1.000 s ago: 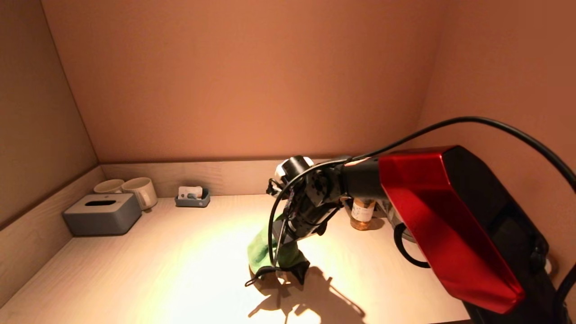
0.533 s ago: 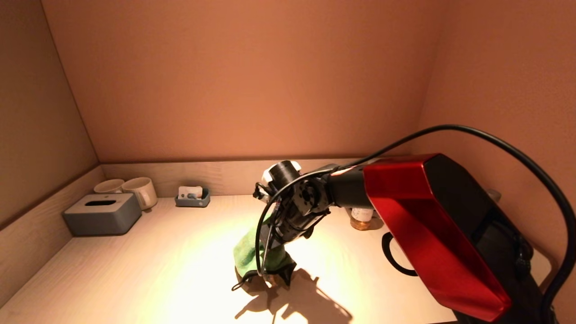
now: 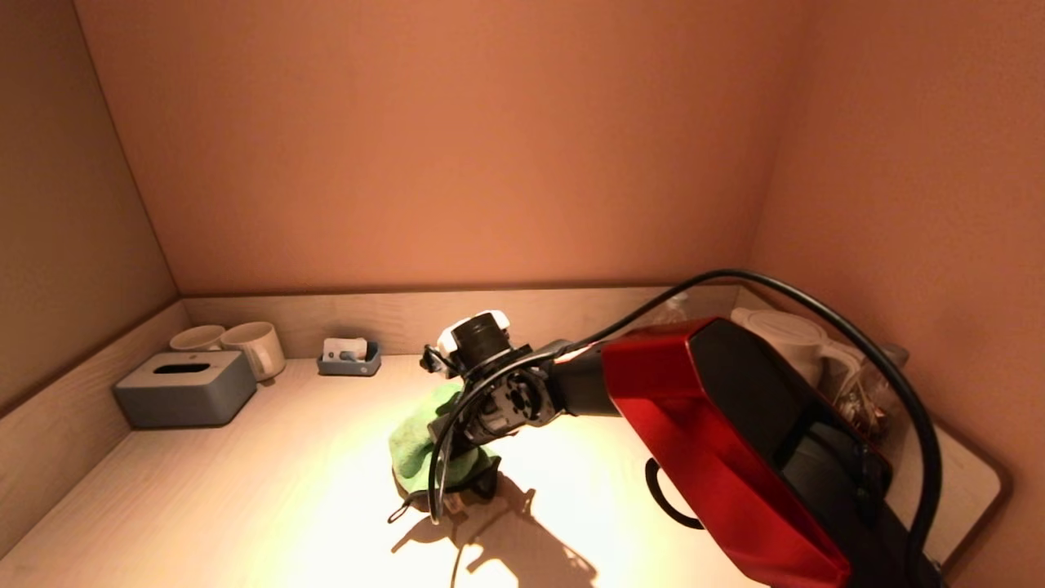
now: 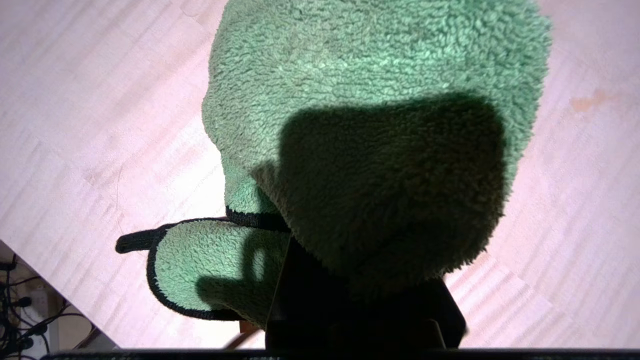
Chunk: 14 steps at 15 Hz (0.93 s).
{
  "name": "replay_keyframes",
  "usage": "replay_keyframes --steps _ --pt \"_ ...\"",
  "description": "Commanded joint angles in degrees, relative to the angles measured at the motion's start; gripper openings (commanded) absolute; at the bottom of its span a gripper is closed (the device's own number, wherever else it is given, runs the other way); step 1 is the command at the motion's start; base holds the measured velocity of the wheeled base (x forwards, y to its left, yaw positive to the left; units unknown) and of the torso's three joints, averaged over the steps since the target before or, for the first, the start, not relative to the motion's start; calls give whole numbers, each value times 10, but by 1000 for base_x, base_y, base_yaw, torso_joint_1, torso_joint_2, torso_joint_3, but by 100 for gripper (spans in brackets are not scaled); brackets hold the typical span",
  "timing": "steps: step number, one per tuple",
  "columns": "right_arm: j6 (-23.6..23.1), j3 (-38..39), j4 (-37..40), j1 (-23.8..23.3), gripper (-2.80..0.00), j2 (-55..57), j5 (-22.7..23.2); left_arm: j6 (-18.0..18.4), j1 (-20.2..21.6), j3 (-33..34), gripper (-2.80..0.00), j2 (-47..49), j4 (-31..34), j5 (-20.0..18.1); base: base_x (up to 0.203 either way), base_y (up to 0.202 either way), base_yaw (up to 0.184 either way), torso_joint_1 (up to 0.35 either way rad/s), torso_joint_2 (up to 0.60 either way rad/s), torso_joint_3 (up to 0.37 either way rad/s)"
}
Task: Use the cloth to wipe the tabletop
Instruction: Sweep the stains on the table
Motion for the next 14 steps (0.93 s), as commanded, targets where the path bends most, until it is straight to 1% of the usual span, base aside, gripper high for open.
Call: replay_keyframes --steps 1,3,4,10,12,14 --pt "-2 0 -110 10 -280 20 -11 0 1 0 -280 0 0 0 0 0 0 0 0 0" --pt "-12 -1 -135 19 -280 31 -25 0 1 0 -280 0 0 0 0 0 0 0 0 0" --pt "-25 0 -140 23 -280 38 -25 0 1 0 -280 0 0 0 0 0 0 0 0 0" --pt "-47 -1 -140 39 -280 73 -30 0 1 0 -280 0 0 0 0 0 0 0 0 0" --pt "-57 -1 -143 40 -280 87 -57 0 1 0 -280 0 0 0 0 0 0 0 0 0" --pt "-60 0 -143 39 -280 100 -66 0 1 0 -280 0 0 0 0 0 0 0 0 0"
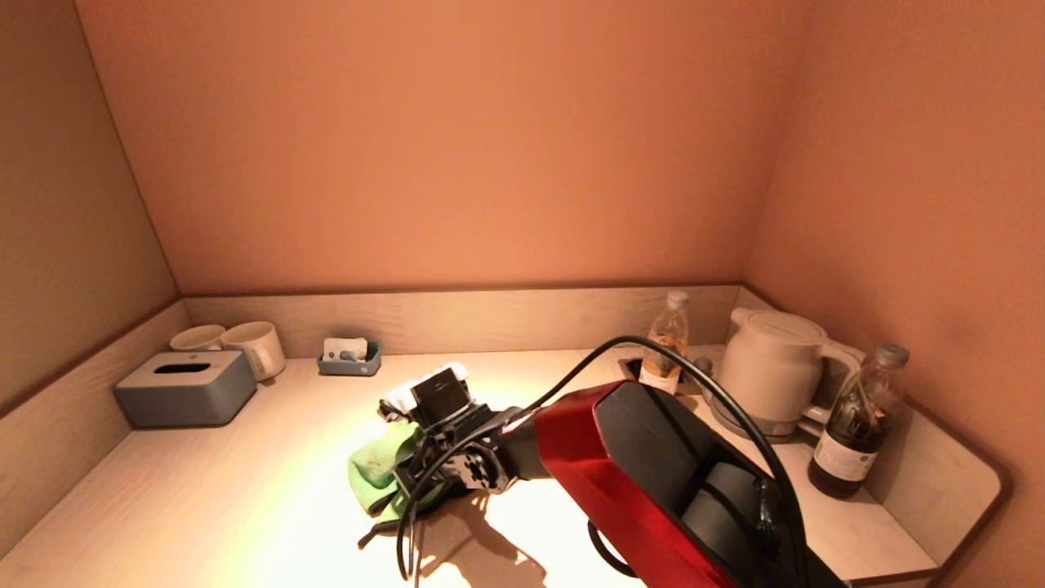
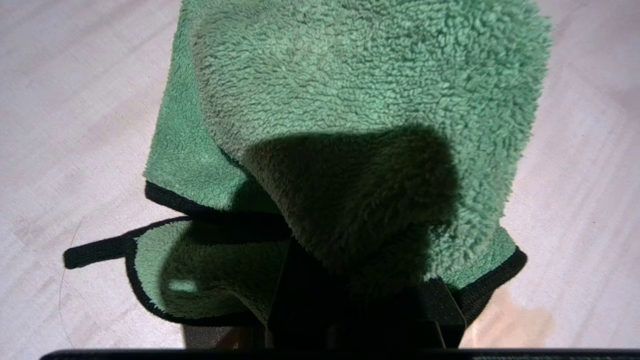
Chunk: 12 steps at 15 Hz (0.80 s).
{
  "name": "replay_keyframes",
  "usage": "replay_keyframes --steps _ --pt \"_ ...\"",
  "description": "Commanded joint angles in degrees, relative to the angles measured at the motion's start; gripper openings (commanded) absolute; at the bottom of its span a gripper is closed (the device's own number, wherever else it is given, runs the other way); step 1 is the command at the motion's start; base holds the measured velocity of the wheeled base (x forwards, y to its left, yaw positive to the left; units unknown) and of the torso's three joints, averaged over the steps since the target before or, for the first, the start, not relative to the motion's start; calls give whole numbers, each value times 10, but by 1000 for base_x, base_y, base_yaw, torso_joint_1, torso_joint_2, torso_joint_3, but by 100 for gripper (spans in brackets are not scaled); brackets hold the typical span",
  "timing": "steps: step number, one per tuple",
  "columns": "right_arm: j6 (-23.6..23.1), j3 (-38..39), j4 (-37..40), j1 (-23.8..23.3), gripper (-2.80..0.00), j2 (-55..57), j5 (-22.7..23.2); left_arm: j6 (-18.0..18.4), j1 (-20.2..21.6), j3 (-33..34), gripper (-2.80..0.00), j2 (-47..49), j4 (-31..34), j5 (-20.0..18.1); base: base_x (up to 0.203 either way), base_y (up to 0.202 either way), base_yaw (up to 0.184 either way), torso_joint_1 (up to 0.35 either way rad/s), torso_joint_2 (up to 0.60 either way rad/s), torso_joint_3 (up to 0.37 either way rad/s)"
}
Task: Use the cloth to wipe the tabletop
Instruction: Sweep the stains on the table
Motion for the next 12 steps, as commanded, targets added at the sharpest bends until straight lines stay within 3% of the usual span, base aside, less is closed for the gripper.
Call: replay_keyframes --steps 1,7,12 --pt "-1 1 0 -2 -280 14 -10 0 0 0 -280 0 0 0 0 0 0 0 0 0" --pt "5 2 2 -6 -280 26 -11 0 0 0 -280 0 0 0 0 0 0 0 0 0" --pt "8 19 8 -55 -280 18 -12 0 0 0 -280 0 0 0 0 0 0 0 0 0"
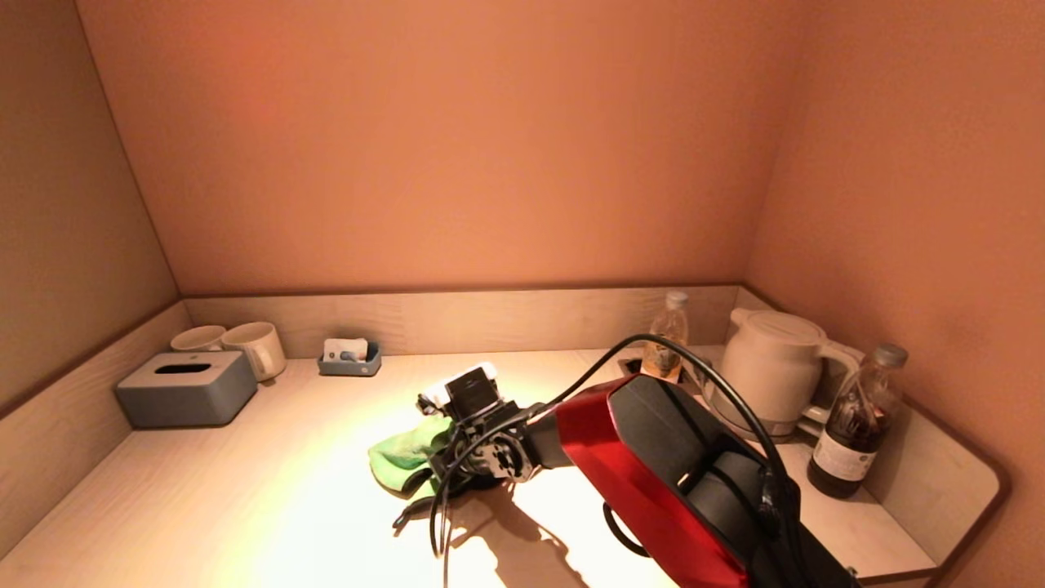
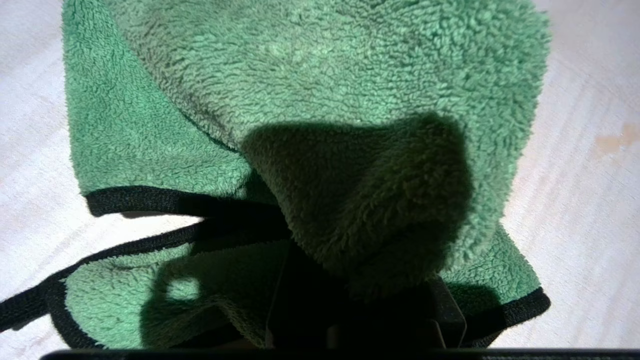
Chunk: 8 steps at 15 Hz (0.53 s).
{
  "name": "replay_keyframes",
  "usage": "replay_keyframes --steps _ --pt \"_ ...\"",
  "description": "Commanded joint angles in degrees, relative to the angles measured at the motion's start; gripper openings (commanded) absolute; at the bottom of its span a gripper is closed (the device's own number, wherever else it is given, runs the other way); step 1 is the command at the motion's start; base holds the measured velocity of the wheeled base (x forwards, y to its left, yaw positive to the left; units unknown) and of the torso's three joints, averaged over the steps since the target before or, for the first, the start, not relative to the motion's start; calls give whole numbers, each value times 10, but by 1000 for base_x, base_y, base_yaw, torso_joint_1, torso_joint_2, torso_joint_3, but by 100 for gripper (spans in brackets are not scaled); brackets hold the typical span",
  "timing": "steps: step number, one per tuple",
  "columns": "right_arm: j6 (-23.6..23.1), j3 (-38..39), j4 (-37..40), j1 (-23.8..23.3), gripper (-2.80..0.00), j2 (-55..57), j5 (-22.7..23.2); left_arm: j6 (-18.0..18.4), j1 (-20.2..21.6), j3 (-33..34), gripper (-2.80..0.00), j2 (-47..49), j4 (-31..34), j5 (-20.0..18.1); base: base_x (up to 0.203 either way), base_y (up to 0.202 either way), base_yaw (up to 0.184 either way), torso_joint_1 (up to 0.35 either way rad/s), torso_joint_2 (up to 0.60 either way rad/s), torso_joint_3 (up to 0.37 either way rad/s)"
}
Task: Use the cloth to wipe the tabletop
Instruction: Sweep the stains on the table
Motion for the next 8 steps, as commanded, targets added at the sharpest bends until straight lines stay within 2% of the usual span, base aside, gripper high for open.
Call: replay_keyframes --steps 1,5,8 --pt "2 20 2 -13 -280 -8 -1 0 0 0 -280 0 0 0 0 0 0 0 0 0" --pt "11 99 -5 -31 -280 -56 0 0 0 0 -280 0 0 0 0 0 0 0 0 0" --pt "10 222 -43 -37 -280 -115 2 0 0 0 -280 0 0 0 0 0 0 0 0 0"
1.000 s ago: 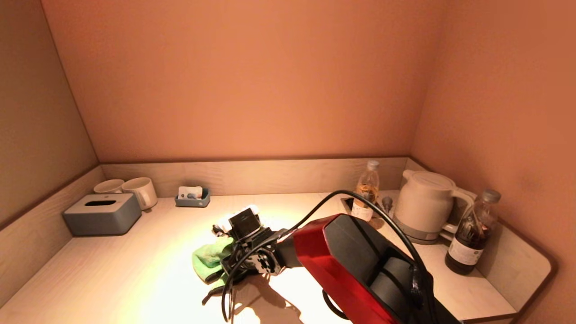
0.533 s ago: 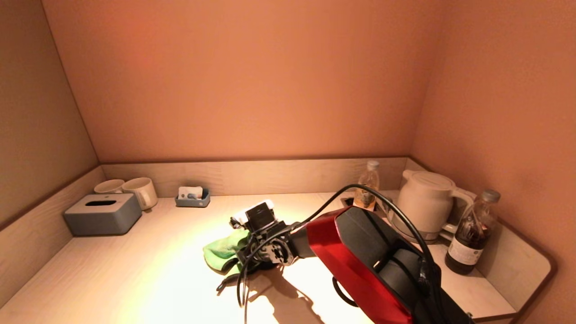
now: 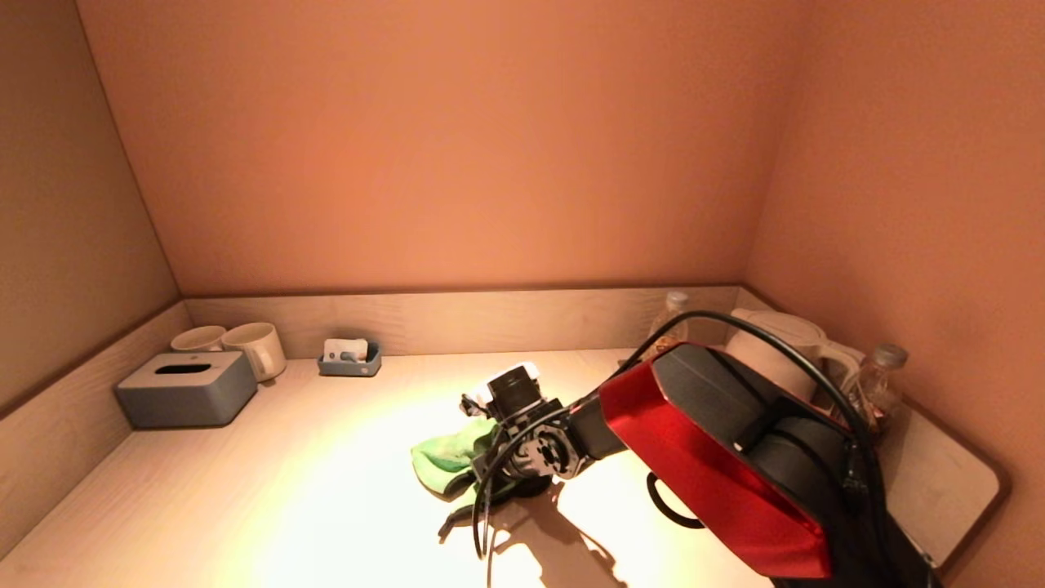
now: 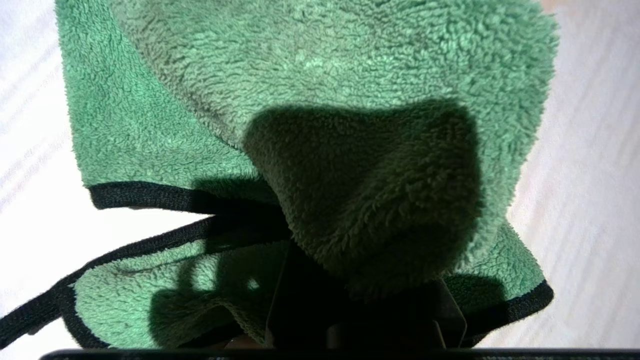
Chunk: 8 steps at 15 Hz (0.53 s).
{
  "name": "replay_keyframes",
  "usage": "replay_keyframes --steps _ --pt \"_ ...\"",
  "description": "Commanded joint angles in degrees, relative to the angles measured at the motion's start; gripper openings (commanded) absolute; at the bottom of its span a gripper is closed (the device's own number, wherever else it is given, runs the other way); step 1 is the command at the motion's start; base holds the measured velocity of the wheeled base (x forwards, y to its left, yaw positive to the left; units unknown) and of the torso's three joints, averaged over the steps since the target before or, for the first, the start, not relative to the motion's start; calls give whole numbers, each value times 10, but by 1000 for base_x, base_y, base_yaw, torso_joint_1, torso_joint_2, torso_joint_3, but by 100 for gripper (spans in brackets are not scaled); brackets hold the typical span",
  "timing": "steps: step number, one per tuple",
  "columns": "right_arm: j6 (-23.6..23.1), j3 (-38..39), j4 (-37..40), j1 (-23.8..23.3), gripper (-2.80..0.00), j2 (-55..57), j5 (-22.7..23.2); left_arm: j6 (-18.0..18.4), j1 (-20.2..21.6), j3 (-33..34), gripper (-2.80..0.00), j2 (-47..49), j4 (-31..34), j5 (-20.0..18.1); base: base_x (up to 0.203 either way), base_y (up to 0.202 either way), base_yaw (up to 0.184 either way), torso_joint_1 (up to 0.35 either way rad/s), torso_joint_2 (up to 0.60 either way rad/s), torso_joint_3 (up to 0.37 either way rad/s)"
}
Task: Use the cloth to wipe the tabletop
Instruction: Sweep the stains on the table
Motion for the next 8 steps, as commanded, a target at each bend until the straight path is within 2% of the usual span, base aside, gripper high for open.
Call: replay_keyframes --steps 1,2,4,6,8 --pt "-2 79 -35 -1 -280 -49 2 0 0 0 -280 0 0 0 0 0 0 0 0 0" --pt "-3 120 -58 2 -280 -70 4 0 0 0 -280 0 0 0 0 0 0 0 0 0" --pt "-5 143 -87 11 -280 -87 6 0 0 0 -280 0 0 0 0 0 0 0 0 0" --pt "-4 190 -114 48 -280 -99 7 0 0 0 -280 0 0 0 0 0 0 0 0 0" --pt "-3 177 -123 85 -280 -94 7 0 0 0 -280 0 0 0 0 0 0 0 0 0"
